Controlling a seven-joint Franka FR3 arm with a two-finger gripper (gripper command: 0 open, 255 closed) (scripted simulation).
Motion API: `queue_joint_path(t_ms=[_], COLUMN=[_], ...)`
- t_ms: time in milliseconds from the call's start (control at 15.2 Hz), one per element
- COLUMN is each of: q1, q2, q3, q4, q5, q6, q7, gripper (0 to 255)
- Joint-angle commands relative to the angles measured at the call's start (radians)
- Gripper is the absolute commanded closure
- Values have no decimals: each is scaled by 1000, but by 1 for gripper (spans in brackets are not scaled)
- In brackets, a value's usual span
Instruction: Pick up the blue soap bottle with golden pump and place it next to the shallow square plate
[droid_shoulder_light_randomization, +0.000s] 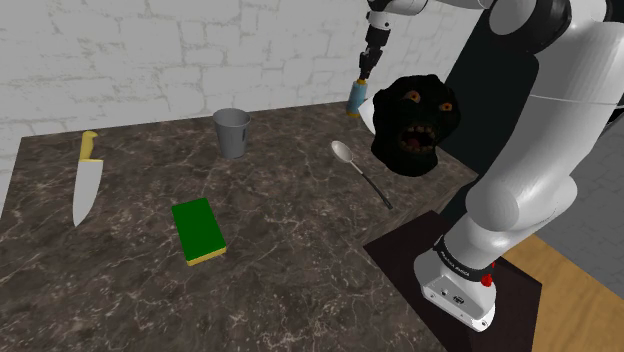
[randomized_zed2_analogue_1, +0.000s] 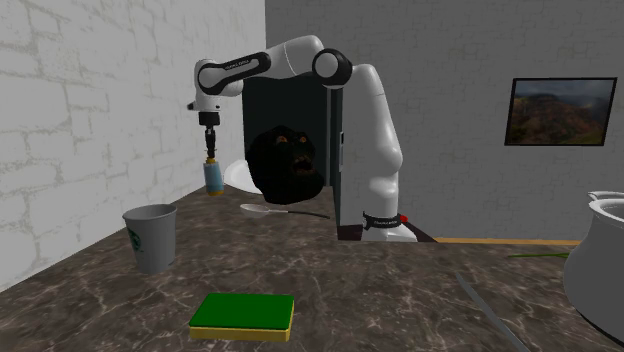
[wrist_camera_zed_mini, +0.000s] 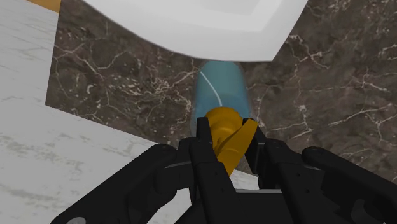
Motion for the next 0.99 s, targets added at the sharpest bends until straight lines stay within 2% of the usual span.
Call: queue_joint_path(t_ms=[0,66,132,462,726,924], q1=[0,0,0,0,-1,-1], q2=[0,0,0,0,-2,-2], q3=[0,0,0,0,0,0], q4=[0,0,0,0,124,124], q5=[0,0,0,0,0,0], q6=[0,0,0,0,-126,-126], q7=[0,0,0,0,0,0], gripper=[255,255,0,0,0,0])
